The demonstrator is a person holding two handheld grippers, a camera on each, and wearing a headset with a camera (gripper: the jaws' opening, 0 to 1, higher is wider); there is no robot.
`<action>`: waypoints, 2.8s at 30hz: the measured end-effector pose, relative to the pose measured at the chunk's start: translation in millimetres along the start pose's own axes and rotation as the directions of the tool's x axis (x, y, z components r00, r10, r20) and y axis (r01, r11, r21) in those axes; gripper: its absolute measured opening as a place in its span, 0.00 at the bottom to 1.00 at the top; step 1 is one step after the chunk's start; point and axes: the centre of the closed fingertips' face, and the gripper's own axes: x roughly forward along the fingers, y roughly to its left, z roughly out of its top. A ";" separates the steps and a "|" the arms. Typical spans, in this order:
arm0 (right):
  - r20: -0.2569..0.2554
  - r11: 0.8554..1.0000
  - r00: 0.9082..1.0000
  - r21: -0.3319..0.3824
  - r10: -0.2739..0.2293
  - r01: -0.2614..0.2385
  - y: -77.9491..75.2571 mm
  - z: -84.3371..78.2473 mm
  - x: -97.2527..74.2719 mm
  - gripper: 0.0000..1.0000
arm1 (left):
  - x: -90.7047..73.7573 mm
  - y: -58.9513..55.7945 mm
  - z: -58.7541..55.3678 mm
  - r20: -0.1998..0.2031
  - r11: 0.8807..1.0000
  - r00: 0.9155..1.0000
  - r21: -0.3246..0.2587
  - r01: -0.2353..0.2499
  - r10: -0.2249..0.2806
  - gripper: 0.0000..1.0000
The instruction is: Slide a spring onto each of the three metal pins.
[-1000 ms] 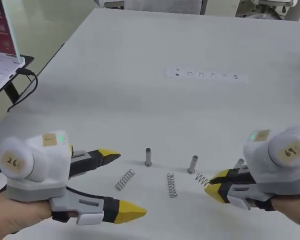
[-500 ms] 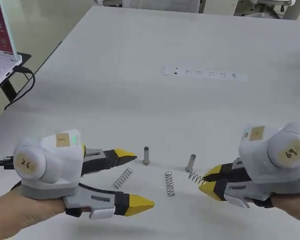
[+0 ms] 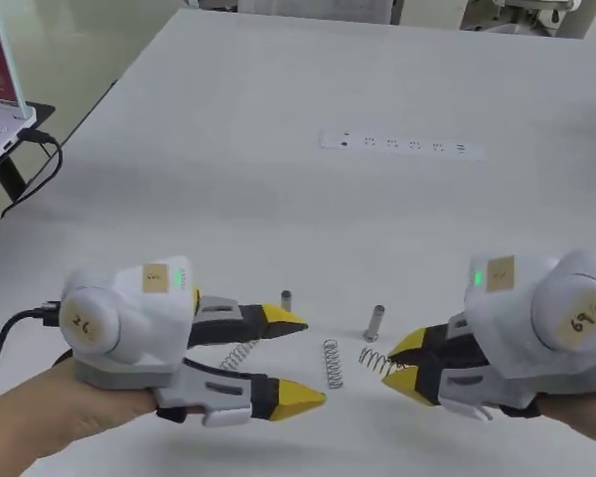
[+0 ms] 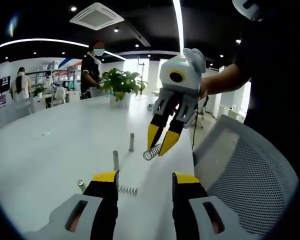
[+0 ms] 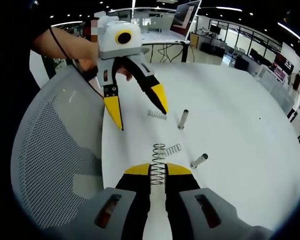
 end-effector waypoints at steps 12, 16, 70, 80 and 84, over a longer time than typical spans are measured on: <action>0.017 0.995 0.999 -0.097 0.041 -0.039 8.4 10.5 -1.6 0.07 | 13.3 -7.7 9.8 0.024 0.998 0.998 0.026 0.051 -0.052 0.26; 0.024 0.992 0.998 -0.117 0.052 -0.049 10.0 12.1 -2.3 0.07 | 16.0 -8.8 12.8 0.035 0.998 0.998 0.021 0.060 -0.061 0.24; 0.085 0.981 0.993 -0.186 0.078 -0.061 12.6 21.3 -3.4 0.08 | 28.6 -17.8 21.1 0.064 0.991 0.989 0.006 0.136 -0.136 0.01; 0.092 0.981 0.993 -0.185 0.079 -0.061 12.0 22.2 -3.5 0.09 | 28.5 -18.3 25.9 0.081 0.989 0.986 -0.018 0.145 -0.143 0.01; 0.079 0.982 0.994 -0.180 0.075 -0.059 10.6 17.9 -4.3 0.09 | 27.8 -19.0 29.4 0.095 0.989 0.985 -0.023 0.149 -0.146 0.01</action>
